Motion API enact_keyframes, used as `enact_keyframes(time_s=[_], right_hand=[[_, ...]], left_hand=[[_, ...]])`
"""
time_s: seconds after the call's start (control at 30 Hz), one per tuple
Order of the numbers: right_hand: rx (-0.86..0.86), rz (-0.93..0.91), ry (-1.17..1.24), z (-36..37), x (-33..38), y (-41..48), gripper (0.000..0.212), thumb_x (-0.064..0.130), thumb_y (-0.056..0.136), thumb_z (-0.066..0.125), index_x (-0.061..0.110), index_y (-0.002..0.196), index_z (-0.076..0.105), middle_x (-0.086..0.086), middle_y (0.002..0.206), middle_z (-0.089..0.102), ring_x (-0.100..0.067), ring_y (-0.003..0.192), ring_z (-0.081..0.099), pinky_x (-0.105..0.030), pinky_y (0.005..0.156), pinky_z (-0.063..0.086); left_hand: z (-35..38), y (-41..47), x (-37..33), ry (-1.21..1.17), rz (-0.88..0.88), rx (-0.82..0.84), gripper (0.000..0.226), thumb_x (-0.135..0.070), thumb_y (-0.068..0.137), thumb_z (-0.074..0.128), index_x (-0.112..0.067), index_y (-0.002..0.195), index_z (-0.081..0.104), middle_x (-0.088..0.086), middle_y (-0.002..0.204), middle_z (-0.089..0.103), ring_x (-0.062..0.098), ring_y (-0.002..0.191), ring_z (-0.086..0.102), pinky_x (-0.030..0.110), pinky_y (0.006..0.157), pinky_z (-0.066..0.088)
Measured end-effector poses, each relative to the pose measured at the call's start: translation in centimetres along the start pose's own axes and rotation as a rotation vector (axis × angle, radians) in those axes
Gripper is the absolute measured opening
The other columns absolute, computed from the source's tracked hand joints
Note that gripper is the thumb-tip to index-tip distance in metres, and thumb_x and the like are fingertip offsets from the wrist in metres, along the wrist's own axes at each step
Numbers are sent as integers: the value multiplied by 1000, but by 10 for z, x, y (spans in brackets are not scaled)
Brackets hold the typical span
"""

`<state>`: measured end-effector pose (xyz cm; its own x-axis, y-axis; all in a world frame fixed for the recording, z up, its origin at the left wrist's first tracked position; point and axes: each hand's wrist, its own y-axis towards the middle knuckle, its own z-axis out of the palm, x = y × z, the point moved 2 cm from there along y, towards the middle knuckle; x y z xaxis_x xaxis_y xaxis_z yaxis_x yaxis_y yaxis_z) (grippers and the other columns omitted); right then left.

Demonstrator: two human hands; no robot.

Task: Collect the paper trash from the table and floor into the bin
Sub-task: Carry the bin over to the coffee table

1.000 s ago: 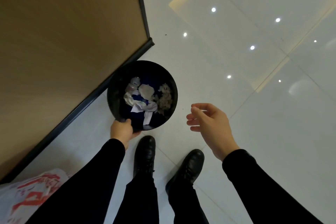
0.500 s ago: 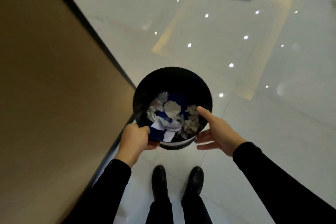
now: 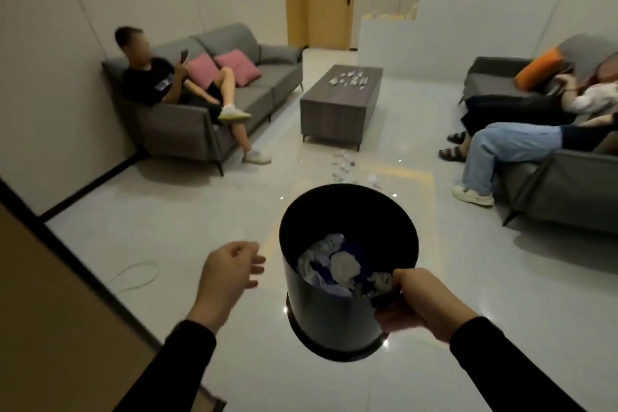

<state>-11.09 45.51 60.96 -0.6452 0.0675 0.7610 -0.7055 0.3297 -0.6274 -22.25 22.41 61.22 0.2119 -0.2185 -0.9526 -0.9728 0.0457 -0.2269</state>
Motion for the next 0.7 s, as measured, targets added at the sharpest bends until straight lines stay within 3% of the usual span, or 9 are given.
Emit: enact_keyframes(time_s=[0.1,0.23,0.47,0.7], right_hand=[[-61,-46,79,-37,29,-5,26,3,90,32,-7,85,56,-24,71,66,-32,49,64,-30,38,54],[-130,-96,138,-80,56,14,35,5,89,30,-8,115,50,-24,77,68,-31,49,66,-27,39,52],[-231,-95,317,-127,114,95,27,3,89,29,-4,110,45,-23,73,63,-35,61,63,-28,38,53],[-352,-99,400,-161,209,201,38,0,89,31,-5,125,42,-25,81,61,-37,70,61,-31,38,55]], left_hand=[[28,15,-49,-82,83,23,21,-12,91,49,1,101,62,12,80,67,24,73,62,36,69,52],[66,42,-92,-124,181,95,20,-17,90,51,-4,100,64,12,87,70,27,83,66,40,78,54],[144,144,-128,-145,260,192,16,-16,91,51,-9,95,65,8,85,71,24,83,67,33,71,54],[214,285,-184,-154,275,257,16,-12,90,50,-13,85,65,7,81,70,20,74,64,32,69,53]])
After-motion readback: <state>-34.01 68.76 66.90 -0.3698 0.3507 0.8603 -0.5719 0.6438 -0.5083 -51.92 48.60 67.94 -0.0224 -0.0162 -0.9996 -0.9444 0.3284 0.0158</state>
